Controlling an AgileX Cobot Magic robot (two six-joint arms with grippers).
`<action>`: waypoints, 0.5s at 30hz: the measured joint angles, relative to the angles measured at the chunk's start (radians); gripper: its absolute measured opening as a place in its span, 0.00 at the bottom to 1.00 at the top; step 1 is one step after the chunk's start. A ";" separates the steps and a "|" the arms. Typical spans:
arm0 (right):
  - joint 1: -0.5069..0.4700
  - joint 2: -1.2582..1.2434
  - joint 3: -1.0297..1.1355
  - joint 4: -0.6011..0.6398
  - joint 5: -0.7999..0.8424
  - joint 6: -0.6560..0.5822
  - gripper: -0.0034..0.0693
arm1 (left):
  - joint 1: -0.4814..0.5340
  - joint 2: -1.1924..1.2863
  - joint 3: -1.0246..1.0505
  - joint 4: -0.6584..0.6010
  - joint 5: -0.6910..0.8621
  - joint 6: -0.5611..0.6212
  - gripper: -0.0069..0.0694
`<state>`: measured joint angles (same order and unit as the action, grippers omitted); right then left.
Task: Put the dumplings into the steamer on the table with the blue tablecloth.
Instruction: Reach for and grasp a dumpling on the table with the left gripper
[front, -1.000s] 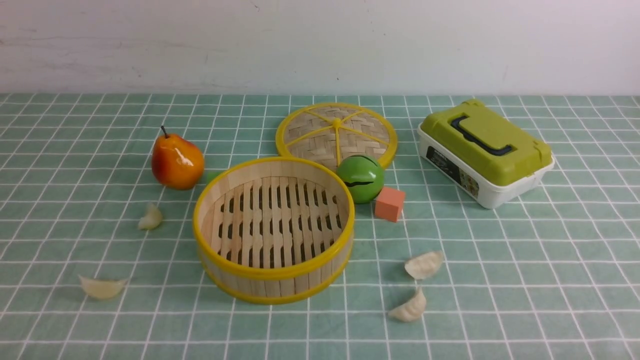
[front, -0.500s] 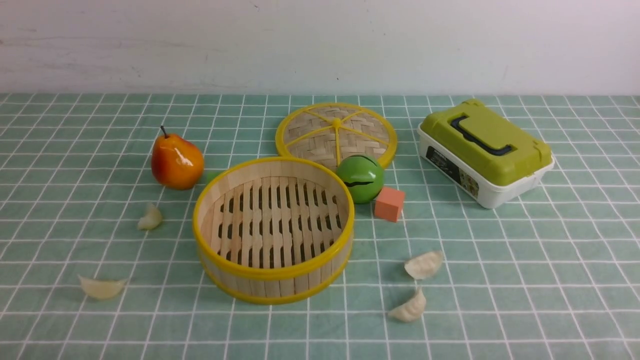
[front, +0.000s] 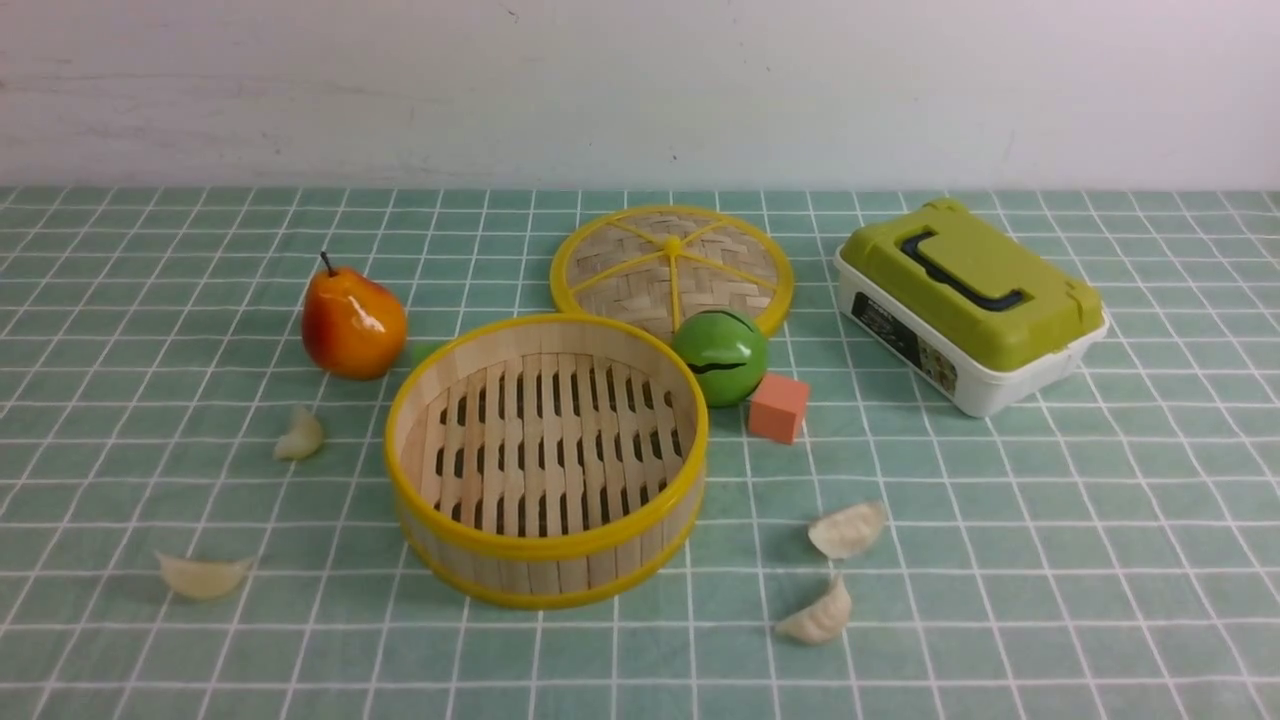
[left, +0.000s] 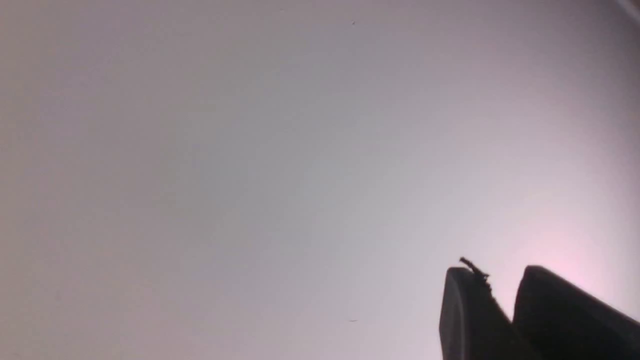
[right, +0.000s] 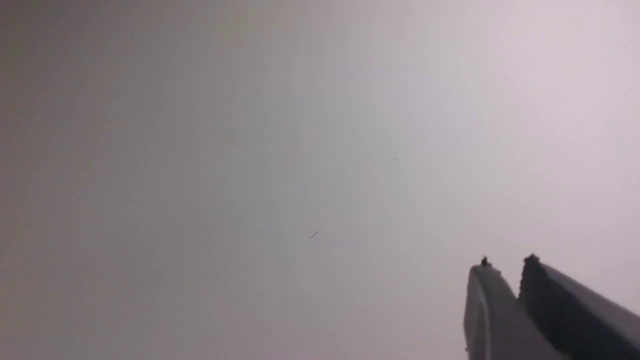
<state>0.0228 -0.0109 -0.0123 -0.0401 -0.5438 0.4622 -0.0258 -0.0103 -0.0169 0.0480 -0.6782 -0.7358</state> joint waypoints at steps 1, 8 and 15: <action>0.000 0.000 -0.031 -0.004 0.048 0.009 0.15 | 0.000 0.000 -0.044 0.014 0.059 -0.020 0.23; 0.000 0.160 -0.303 -0.105 0.352 0.020 0.03 | 0.000 0.163 -0.452 0.152 0.475 0.060 0.07; 0.000 0.468 -0.385 -0.236 0.574 0.023 0.04 | 0.000 0.496 -0.553 0.165 0.628 0.036 0.07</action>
<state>0.0228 0.4575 -0.3972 -0.2758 0.0304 0.4850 -0.0258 0.4854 -0.5697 0.2125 -0.0502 -0.6993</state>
